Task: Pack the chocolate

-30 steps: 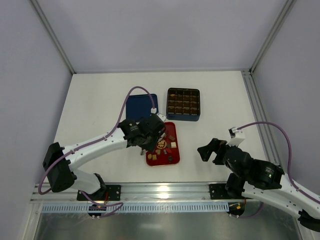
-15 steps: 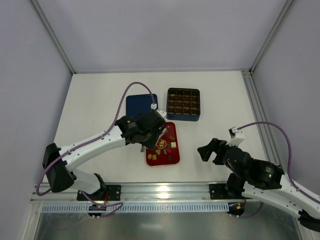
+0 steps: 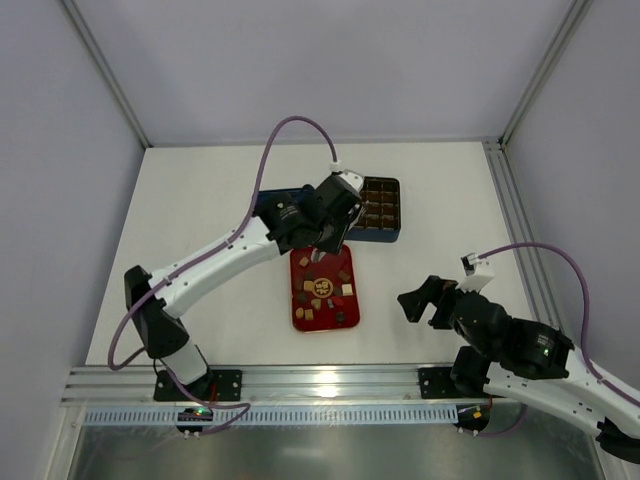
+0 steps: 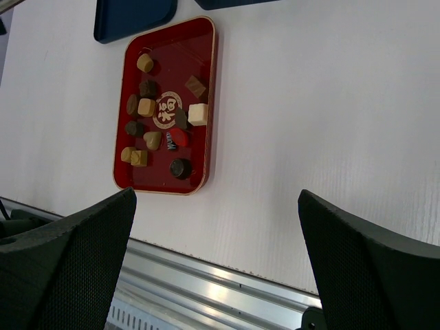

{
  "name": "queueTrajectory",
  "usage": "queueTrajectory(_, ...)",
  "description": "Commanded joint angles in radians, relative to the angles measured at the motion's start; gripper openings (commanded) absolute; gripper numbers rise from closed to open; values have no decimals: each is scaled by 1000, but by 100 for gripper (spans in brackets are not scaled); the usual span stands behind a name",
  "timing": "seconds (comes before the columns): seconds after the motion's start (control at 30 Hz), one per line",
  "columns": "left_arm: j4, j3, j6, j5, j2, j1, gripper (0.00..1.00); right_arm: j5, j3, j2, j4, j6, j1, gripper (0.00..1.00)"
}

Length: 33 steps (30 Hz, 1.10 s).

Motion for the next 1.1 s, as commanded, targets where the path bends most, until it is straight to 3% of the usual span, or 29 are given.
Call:
queueTrajectory(0.0, 36, 141, 52, -43, 107, 37, 32, 41, 78, -14, -27, -11, 5, 100)
queueTrajectory(0.3, 105, 399, 101, -25, 383, 124, 31, 58, 144, -41, -105, -11, 5, 100)
queueTrajectory(0.63, 203, 471, 127, 26, 499, 154, 32, 55, 169, -51, -129, -9, 4, 100)
queueTrajectory(1.07, 194, 523, 119, 38, 585, 154, 33, 55, 170, -58, -131, -12, 5, 100)
